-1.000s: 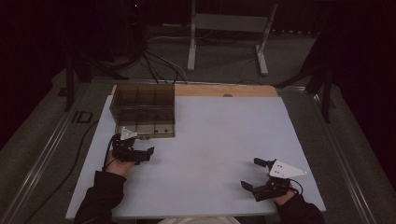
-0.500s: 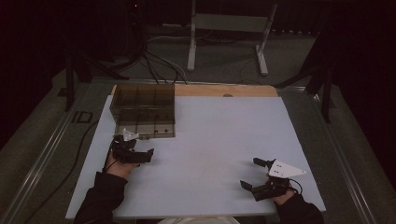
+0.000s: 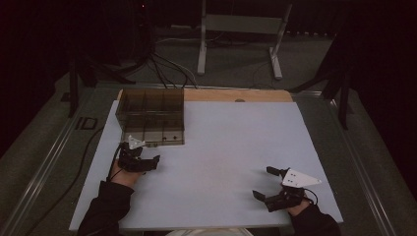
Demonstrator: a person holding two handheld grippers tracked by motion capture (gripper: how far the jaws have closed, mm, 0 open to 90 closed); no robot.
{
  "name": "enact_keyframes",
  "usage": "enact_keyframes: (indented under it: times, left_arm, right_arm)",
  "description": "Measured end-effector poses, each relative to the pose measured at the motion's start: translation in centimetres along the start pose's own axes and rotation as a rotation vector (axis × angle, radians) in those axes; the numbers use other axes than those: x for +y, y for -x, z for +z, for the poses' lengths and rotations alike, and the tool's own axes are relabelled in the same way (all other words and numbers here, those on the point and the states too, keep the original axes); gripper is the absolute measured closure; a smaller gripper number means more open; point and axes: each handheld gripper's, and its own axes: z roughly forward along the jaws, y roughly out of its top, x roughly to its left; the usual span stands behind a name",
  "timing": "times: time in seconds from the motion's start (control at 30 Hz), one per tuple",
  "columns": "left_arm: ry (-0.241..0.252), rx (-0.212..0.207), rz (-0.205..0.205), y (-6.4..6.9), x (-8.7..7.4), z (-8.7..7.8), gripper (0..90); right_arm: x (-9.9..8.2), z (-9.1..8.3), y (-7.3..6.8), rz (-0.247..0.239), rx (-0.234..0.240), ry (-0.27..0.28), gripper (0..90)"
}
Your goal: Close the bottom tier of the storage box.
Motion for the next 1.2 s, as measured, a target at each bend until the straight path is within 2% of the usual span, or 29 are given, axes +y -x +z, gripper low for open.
enact_keyframes:
  times: [0.1, 0.23, 0.3, 0.37, 0.43, 0.53, 0.67, 0.8, 0.93, 1.1, 1.2]
  left_arm:
    - [-0.008, -0.009, 0.001, 0.06, -0.1, 0.08, 17.1]
    - [-0.001, -0.01, 0.01, 0.11, -0.13, 0.02, 25.0]
    - [0.01, -0.001, 0.015, 0.13, -0.24, 0.06, 30.1]
    - [0.014, 0.008, 0.023, 0.17, -0.29, 0.1, 31.4]
    - [0.019, 0.031, 0.029, 0.24, -0.33, 0.1, 39.4]
    - [0.021, 0.032, 0.024, 0.16, -0.36, 0.1, 46.8]
    - [0.026, 0.05, 0.015, 0.06, -0.41, 0.09, 51.0]
    - [0.031, 0.039, 0.003, -0.12, -0.39, -0.04, 57.1]
    - [0.025, 0.019, 0.014, -0.17, -0.42, -0.07, 66.7]
    - [0.022, 0.015, 0.034, -0.06, -0.43, -0.15, 71.1]
    - [0.015, 0.03, 0.037, -0.08, -0.46, -0.14, 74.1]
  right_arm:
    - [0.03, -0.06, 0.0, 0.002, 0.0, 0.004, 0.0]
    - [0.03, -0.03, 0.03, 0.002, 0.002, 0.004, 0.0]
    - [0.02, 0.0, 0.04, 0.002, 0.001, 0.003, 0.0]
    - [0.01, 0.01, 0.07, 0.003, 0.0, 0.001, 0.0]
    - [0.06, -0.03, 0.05, 0.005, 0.002, 0.007, 0.0]
    - [0.04, -0.03, 0.01, 0.005, 0.003, 0.005, 0.0]
    - [0.06, -0.09, 0.11, 0.008, 0.003, 0.011, 0.0]
    - [0.05, -0.07, 0.11, 0.007, 0.003, 0.009, 0.0]
    - [0.03, -0.04, 0.12, 0.01, 0.003, 0.009, 0.0]
    - [0.05, -0.04, 0.16, 0.013, 0.003, 0.012, 0.0]
    - [0.05, -0.05, 0.16, 0.012, 0.002, 0.011, 0.0]
